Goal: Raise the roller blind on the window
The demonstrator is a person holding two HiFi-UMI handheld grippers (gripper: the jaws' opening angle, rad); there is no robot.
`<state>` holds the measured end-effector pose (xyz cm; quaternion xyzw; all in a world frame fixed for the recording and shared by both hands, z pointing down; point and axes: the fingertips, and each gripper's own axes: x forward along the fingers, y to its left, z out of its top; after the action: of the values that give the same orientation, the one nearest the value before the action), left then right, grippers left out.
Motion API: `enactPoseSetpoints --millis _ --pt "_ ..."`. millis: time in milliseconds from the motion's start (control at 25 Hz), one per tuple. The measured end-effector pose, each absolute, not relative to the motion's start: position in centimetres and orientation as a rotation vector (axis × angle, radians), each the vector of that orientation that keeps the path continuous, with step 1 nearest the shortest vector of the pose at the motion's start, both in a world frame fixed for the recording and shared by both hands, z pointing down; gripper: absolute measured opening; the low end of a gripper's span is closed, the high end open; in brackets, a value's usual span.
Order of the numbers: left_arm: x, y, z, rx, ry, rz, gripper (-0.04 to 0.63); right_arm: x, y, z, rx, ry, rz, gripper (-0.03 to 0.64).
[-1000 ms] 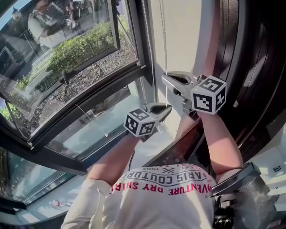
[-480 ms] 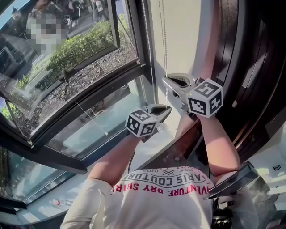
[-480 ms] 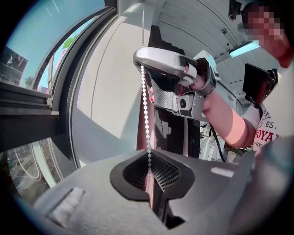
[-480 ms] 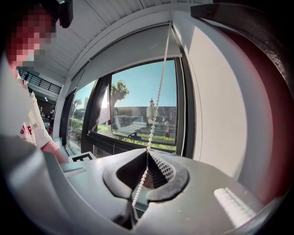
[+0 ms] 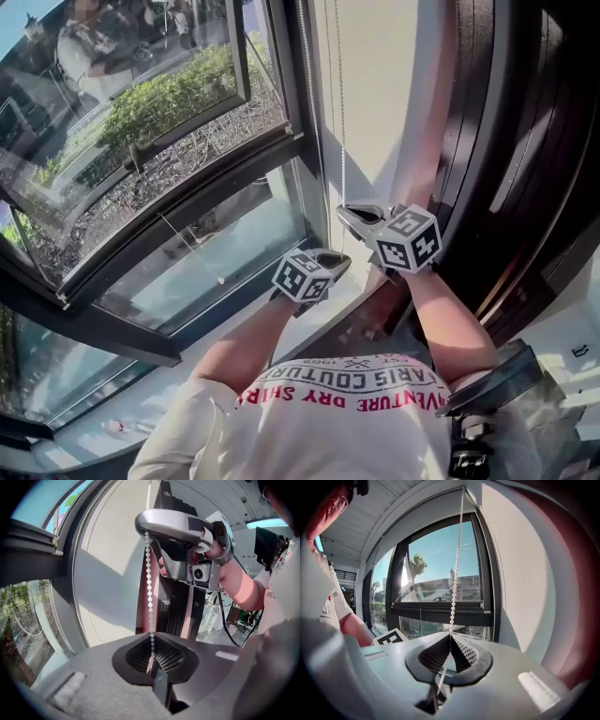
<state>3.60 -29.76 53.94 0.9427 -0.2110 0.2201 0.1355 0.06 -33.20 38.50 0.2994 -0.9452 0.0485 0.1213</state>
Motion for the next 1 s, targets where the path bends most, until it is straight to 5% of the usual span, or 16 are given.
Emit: enactPoseSetpoints --millis 360,440,760,1000 --pt "4.4 -27.8 54.8 2.718 -0.525 0.657 0.015 0.8 -32.4 40.0 0.89 -2.755 0.184 0.009" --pt "4.2 -28.0 53.8 2.713 -0.549 0.619 0.081 1.3 -32.6 40.1 0.9 -2.751 0.195 0.009" --pt "2.3 -30.2 43.6 2.738 -0.542 0.285 0.107 1.7 -32.7 40.0 0.899 -2.766 0.205 0.009" --pt "2.3 -30.8 38.5 2.915 -0.536 0.404 0.11 2.0 -32.9 40.0 0.896 -2.773 0.213 0.009"
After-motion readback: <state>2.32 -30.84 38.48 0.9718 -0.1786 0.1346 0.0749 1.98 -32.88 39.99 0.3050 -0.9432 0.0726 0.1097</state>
